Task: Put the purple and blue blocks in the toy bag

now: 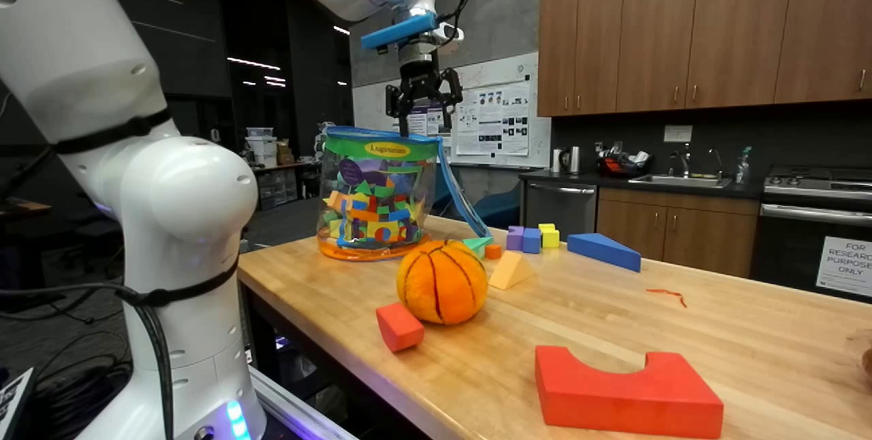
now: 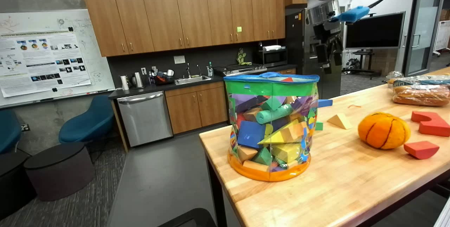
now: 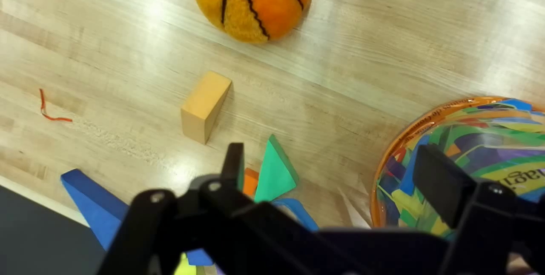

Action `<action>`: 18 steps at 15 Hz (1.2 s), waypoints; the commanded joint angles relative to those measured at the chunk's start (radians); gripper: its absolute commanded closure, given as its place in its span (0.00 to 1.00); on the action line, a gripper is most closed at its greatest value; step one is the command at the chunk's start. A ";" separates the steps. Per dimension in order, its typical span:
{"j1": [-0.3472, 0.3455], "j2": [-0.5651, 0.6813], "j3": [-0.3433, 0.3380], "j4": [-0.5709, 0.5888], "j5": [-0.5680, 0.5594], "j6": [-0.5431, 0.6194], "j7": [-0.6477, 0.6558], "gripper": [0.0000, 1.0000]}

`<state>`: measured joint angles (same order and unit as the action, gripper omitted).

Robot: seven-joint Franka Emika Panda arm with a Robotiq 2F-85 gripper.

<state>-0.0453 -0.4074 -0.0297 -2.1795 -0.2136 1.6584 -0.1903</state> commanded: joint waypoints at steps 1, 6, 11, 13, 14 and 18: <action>0.012 0.001 -0.009 0.003 -0.003 -0.004 0.003 0.00; 0.012 0.001 -0.009 0.003 -0.003 -0.004 0.003 0.00; 0.012 0.001 -0.009 0.003 -0.003 -0.004 0.003 0.00; 0.012 0.001 -0.009 0.003 -0.003 -0.004 0.003 0.00; 0.011 -0.001 -0.009 0.005 -0.005 -0.003 0.006 0.00; 0.010 0.023 -0.015 0.048 0.030 -0.026 0.030 0.00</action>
<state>-0.0445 -0.4072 -0.0321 -2.1764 -0.2115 1.6577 -0.1837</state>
